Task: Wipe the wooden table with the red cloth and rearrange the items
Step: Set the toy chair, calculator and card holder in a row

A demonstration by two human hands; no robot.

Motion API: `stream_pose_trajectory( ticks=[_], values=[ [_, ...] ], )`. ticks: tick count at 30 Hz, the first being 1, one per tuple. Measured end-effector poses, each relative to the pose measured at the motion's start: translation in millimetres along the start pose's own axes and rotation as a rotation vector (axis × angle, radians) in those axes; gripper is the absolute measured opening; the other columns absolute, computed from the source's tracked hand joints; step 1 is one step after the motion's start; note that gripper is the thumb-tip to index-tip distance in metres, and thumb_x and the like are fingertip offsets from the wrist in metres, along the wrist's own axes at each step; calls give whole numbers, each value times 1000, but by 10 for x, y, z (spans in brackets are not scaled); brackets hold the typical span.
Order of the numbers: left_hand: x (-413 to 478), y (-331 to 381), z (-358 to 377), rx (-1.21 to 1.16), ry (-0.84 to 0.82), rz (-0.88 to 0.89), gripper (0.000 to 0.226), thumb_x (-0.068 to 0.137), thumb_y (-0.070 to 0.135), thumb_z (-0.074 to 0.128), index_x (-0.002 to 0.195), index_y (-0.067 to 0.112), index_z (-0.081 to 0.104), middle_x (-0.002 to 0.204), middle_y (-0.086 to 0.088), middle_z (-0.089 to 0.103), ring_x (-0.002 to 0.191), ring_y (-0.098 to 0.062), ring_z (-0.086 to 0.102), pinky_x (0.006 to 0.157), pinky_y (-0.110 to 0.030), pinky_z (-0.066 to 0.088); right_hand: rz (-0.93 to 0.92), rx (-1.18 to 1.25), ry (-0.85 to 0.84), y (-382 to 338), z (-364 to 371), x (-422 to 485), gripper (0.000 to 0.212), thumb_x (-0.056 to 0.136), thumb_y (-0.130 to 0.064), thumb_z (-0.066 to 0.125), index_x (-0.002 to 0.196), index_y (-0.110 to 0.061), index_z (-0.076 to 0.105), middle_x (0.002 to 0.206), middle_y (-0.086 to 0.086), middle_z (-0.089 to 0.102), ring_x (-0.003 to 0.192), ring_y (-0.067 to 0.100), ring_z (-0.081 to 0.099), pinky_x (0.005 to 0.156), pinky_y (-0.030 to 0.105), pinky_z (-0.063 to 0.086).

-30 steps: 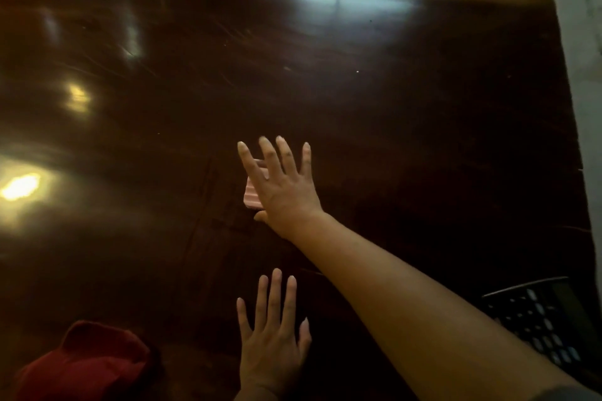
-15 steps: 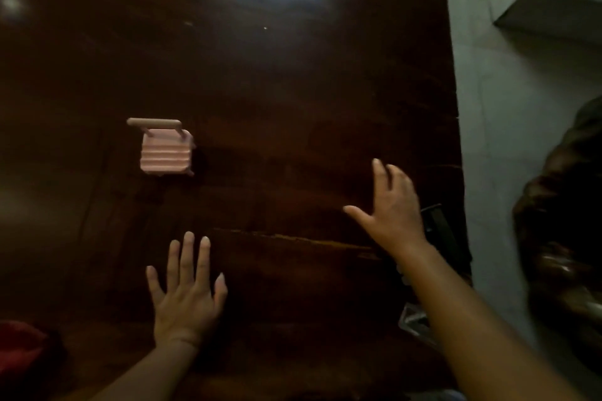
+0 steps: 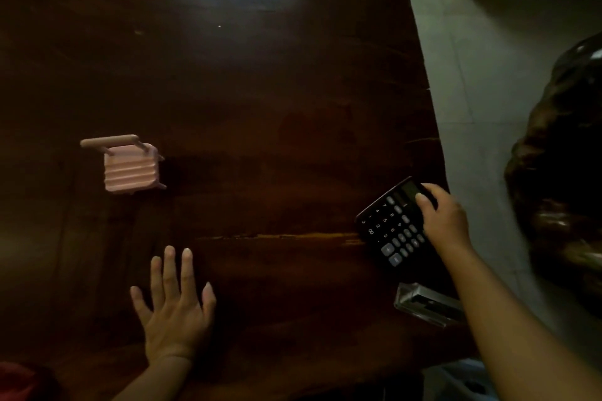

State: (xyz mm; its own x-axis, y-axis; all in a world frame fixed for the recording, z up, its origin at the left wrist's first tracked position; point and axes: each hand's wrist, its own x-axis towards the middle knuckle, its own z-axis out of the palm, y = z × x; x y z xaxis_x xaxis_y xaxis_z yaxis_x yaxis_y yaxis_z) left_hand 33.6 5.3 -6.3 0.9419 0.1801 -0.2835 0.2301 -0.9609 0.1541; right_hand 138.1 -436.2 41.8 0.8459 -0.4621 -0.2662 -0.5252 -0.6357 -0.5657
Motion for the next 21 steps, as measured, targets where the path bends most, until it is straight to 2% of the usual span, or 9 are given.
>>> stream_pose_trajectory(
  ticks=[5,11,16,21],
  values=[
    [1,-25,-3,18,-15,-1,72,89,54,24,154,26,7,164,-2,-3,149,-21,-8,114,-61,-1,-179,-25,-159,-676,323,146,26,99,-33,47,122,-35,59,102,-11,62,97,14,61,81,41,52],
    [-16,-26,-17,8,12,27,73,89,50,32,154,24,13,164,-4,3,149,-24,0,115,-56,-6,-496,-144,-353,-1780,1002,257,27,98,-33,48,121,-41,59,112,-10,66,101,13,60,84,40,50],
    [-9,-19,-34,-2,23,39,73,88,49,33,154,22,15,164,-5,6,149,-25,4,115,-56,-6,-684,-246,-376,-2512,1421,311,28,99,-33,47,124,-36,59,113,-4,66,99,16,60,85,38,47],
    [-15,-23,-27,-6,30,51,73,88,49,34,153,21,18,163,-7,10,149,-27,8,114,-61,2,-789,-360,-370,-2742,1613,331,32,100,-30,47,131,-30,56,111,1,66,102,21,60,90,42,47]
  ],
)
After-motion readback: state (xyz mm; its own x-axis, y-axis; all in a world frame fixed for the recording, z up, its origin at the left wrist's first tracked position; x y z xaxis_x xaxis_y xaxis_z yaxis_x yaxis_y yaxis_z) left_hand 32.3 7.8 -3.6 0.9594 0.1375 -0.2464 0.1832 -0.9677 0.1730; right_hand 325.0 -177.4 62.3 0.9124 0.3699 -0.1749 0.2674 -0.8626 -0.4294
